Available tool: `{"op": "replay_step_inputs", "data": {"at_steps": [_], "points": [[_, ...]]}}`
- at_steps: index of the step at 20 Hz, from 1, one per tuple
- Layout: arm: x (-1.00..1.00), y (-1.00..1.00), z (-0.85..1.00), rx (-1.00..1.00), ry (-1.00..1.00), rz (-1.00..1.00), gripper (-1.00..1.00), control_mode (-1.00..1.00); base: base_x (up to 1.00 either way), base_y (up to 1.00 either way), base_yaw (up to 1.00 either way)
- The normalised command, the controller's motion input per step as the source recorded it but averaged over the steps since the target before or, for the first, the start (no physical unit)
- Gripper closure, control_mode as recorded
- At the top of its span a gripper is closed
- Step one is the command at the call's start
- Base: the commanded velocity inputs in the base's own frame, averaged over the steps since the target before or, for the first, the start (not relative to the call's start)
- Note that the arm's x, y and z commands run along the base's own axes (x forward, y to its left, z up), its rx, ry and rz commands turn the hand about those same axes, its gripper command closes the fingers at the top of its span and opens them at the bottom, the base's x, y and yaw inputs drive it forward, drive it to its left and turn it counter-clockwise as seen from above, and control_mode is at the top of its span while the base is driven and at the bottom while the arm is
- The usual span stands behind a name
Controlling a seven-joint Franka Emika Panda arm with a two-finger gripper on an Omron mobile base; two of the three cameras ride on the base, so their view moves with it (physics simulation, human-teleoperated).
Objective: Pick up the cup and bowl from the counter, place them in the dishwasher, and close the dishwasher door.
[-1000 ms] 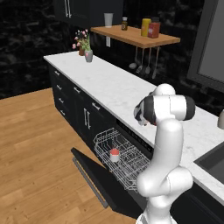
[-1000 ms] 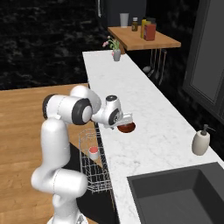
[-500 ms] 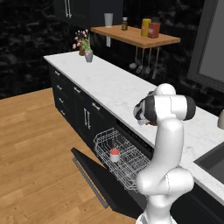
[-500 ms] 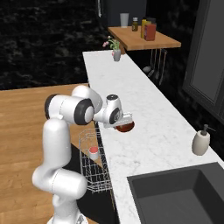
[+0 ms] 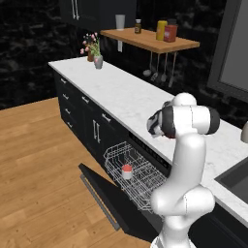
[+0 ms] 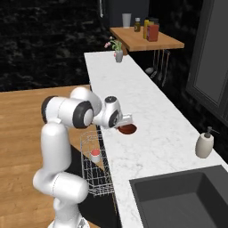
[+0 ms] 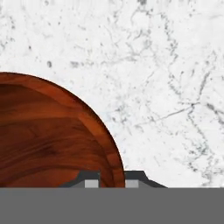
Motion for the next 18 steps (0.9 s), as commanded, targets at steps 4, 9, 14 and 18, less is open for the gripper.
{"op": "replay_step_inputs", "data": {"at_steps": [4,9,14,18], "points": [[-0.47,0.24,0.39,0.0,-0.22,0.0,1.0,-1.0,0.0,0.0,0.0],[-0.77,0.1,0.67,0.04,-0.18,0.0,1.0,-1.0,0.0,0.0,0.0],[-0.75,0.38,0.81,0.12,-0.02,0.03,1.0,-1.0,0.0,0.0,0.0],[-0.64,0.31,1.0,0.02,-0.03,0.08,1.0,-1.0,0.0,0.0,0.0]]}}
